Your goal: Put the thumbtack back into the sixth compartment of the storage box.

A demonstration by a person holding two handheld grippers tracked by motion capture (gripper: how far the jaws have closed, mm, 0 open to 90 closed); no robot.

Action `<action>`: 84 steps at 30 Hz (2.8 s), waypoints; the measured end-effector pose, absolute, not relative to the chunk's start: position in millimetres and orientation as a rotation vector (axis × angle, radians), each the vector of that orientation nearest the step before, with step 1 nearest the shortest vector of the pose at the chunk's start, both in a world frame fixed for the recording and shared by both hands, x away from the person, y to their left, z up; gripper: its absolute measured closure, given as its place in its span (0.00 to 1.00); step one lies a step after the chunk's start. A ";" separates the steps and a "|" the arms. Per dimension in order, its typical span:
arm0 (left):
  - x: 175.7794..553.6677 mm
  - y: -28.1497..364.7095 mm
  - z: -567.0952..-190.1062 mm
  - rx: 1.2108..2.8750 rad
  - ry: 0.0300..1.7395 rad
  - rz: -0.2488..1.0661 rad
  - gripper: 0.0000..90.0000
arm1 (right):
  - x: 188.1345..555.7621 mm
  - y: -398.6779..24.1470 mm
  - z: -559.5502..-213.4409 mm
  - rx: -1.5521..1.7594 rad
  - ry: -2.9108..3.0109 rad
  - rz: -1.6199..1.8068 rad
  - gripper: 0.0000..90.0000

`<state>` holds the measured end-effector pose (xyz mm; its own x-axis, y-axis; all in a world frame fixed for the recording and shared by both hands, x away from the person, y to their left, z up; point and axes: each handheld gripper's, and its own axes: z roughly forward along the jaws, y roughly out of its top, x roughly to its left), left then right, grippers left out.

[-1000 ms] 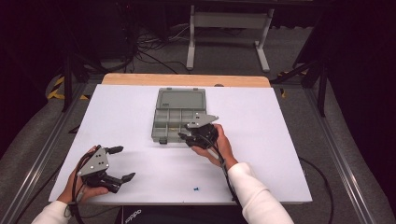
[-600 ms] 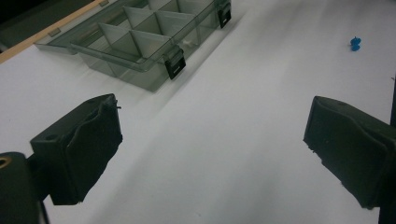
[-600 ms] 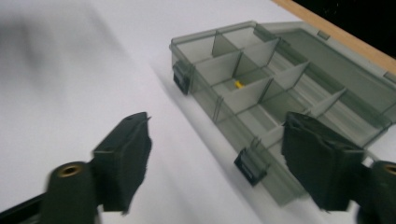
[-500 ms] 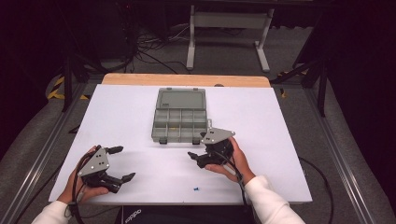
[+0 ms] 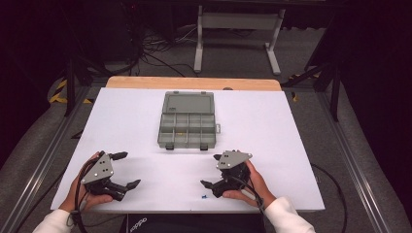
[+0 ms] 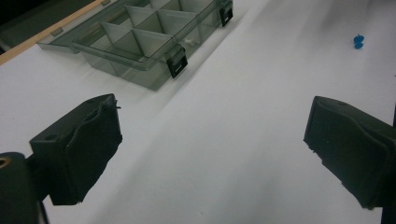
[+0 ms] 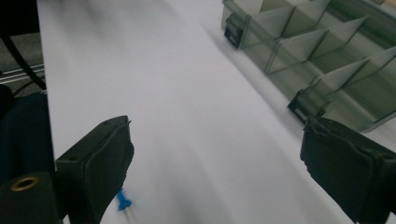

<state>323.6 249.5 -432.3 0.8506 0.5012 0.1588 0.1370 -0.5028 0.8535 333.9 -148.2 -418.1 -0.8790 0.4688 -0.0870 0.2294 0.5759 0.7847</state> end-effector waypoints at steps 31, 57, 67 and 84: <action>323.8 250.6 -432.2 2.077 0.473 0.494 0.05 | 309.6 -137.0 -456.3 0.450 2.722 1.080 0.62; 323.7 250.0 -432.3 2.074 0.473 0.497 0.05 | 315.1 -144.6 -451.2 0.490 2.725 1.102 0.94; 323.4 250.2 -431.9 2.071 0.474 0.502 0.05 | 317.1 -147.4 -447.8 0.527 2.705 1.142 0.94; 323.7 249.5 -432.6 2.070 0.473 0.505 0.05 | 328.5 -147.5 -438.4 0.562 2.630 1.178 0.94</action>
<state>323.7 249.5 -432.6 0.8420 0.5127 0.1681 0.1341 -0.5007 0.8552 328.5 -147.5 -438.4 -0.9063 0.4215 -0.0309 0.2576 0.6090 0.7502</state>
